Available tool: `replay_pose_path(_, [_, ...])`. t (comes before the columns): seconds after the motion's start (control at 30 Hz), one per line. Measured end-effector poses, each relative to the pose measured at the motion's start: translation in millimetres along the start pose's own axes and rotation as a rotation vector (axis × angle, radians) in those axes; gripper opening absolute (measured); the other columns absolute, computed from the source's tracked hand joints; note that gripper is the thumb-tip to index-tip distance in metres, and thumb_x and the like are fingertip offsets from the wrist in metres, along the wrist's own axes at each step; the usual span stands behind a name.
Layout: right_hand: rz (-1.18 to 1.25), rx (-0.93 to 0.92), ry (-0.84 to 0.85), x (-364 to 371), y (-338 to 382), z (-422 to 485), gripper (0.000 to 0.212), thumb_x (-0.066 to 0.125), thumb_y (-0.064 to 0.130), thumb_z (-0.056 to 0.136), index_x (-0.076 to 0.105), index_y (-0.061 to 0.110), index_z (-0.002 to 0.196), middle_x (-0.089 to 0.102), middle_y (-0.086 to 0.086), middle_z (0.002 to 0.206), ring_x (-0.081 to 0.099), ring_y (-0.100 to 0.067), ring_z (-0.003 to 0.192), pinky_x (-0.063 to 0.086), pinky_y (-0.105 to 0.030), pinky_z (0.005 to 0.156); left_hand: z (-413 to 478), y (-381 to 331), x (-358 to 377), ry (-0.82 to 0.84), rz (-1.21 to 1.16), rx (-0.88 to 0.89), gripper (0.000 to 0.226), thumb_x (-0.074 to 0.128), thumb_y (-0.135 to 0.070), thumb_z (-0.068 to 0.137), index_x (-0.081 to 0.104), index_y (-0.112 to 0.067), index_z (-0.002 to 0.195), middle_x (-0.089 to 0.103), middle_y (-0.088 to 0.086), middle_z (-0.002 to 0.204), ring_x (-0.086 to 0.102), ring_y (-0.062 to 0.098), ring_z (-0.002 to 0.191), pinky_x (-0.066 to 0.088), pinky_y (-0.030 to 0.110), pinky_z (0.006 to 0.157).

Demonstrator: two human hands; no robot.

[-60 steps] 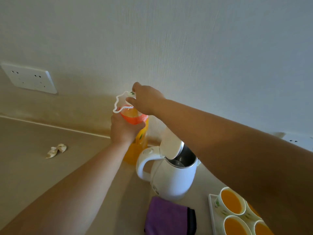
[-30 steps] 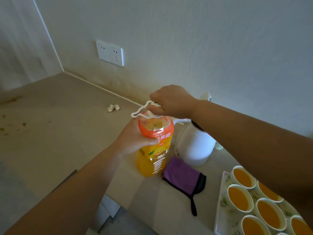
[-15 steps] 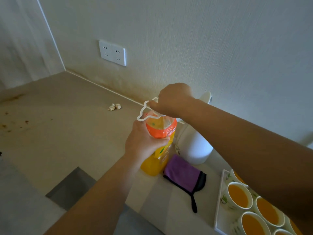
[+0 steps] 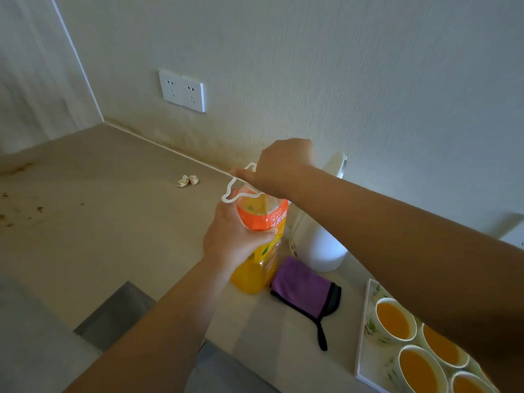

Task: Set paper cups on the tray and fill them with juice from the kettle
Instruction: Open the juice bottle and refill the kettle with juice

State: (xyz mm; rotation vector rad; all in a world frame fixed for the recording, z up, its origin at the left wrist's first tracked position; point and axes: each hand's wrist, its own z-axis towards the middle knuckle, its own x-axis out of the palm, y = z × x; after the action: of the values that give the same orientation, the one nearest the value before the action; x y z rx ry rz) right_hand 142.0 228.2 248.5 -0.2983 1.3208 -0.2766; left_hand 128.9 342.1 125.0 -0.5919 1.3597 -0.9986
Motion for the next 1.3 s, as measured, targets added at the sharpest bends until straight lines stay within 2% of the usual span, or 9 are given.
replay_pose_path(0.13, [0.072,0.014,0.030,4.3,2.4,2.2,0.060,0.026,0.063,0.094,0.042,0.016,0.058,0.041,0.003,0.062,0.036,-0.013,0.055,0.020,-0.025,0.051,-2.8,-1.8,-3.8,-0.004,-0.016,0.001,0.074,0.076,-0.057,0.045,0.044,-0.045,0.111,0.053,-0.008,0.118,0.056,0.010,0.105,0.050,0.035,0.088])
replay_pose_path(0.37, [0.165,-0.335,0.065,5.8,-17.1,4.5,0.046,0.026,0.055,0.098,0.045,0.015,0.086,0.040,0.004,0.066,0.044,-0.022,0.073,0.030,-0.031,0.066,-3.5,1.1,-3.8,-0.014,-0.016,0.006,0.092,0.069,-0.063,0.039,0.045,-0.042,0.125,0.053,-0.011,0.121,0.056,0.012,0.111,0.052,0.042,0.090])
replay_pose_path(0.57, [0.064,-0.426,-0.045,4.6,-17.9,0.5,0.056,0.020,0.054,0.099,0.052,0.010,0.115,0.059,-0.009,0.107,0.048,-0.025,0.093,0.026,-0.032,0.076,-5.2,-0.4,-4.7,-0.012,-0.025,-0.010,0.089,0.073,-0.060,0.040,0.044,-0.044,0.122,0.054,-0.011,0.121,0.056,0.013,0.111,0.052,0.044,0.089])
replay_pose_path(0.67, [-0.093,-0.252,-0.016,-3.0,-7.8,-3.9,0.071,0.015,0.068,0.092,0.058,0.013,0.084,0.054,-0.001,0.077,0.048,-0.021,0.073,0.026,-0.036,0.079,-5.5,-1.8,-3.7,-0.008,-0.014,-0.012,0.082,0.078,-0.053,0.046,0.042,-0.043,0.119,0.052,-0.008,0.121,0.055,0.015,0.112,0.050,0.042,0.091])
replay_pose_path(0.73, [-0.104,-0.100,0.025,-7.5,2.6,-1.6,0.072,0.014,0.073,0.089,0.048,0.014,0.063,0.044,0.001,0.065,0.037,-0.015,0.059,0.028,-0.035,0.076,-5.9,-1.5,-3.5,-0.018,-0.010,-0.020,0.085,0.077,-0.054,0.045,0.043,-0.040,0.122,0.052,-0.008,0.120,0.055,0.015,0.112,0.050,0.042,0.091])
replay_pose_path(0.83, [-0.029,-0.003,0.065,-8.1,9.8,1.9,0.061,0.021,0.061,0.096,0.040,0.016,0.059,0.036,0.003,0.062,0.032,-0.013,0.056,0.026,-0.031,0.066,-5.6,0.6,-4.8,-0.014,-0.008,-0.028,0.087,0.073,-0.059,0.042,0.045,-0.040,0.121,0.054,-0.008,0.119,0.056,0.014,0.110,0.051,0.041,0.091])
replay_pose_path(1.0, [0.053,-0.122,0.039,-0.8,-0.9,0.1,0.057,0.020,0.049,0.100,0.039,0.013,0.059,0.036,0.001,0.062,0.035,-0.016,0.056,0.019,-0.027,0.053,-5.0,2.0,-4.3,-0.006,-0.023,-0.002,0.092,0.072,-0.061,0.040,0.045,-0.042,0.125,0.055,-0.009,0.119,0.058,0.012,0.109,0.053,0.042,0.089])
replay_pose_path(1.13, [0.134,-0.301,0.047,1.6,-11.5,-2.2,0.052,0.024,0.052,0.100,0.054,0.011,0.094,0.046,0.001,0.075,0.049,-0.025,0.083,0.028,-0.031,0.064,-6.1,2.4,-5.2,0.010,-0.038,-0.005,0.093,0.073,-0.061,0.040,0.044,-0.042,0.126,0.055,-0.010,0.122,0.057,0.012,0.111,0.052,0.043,0.091])
replay_pose_path(1.3, [0.215,-0.374,0.112,-5.0,-19.0,-6.4,0.051,0.022,0.049,0.101,0.045,0.009,0.124,0.055,-0.009,0.117,0.048,-0.024,0.098,0.031,-0.032,0.074,-7.9,1.2,-5.6,0.012,-0.042,0.006,0.095,0.073,-0.061,0.040,0.042,-0.043,0.127,0.054,-0.011,0.123,0.057,0.012,0.112,0.052,0.043,0.091])
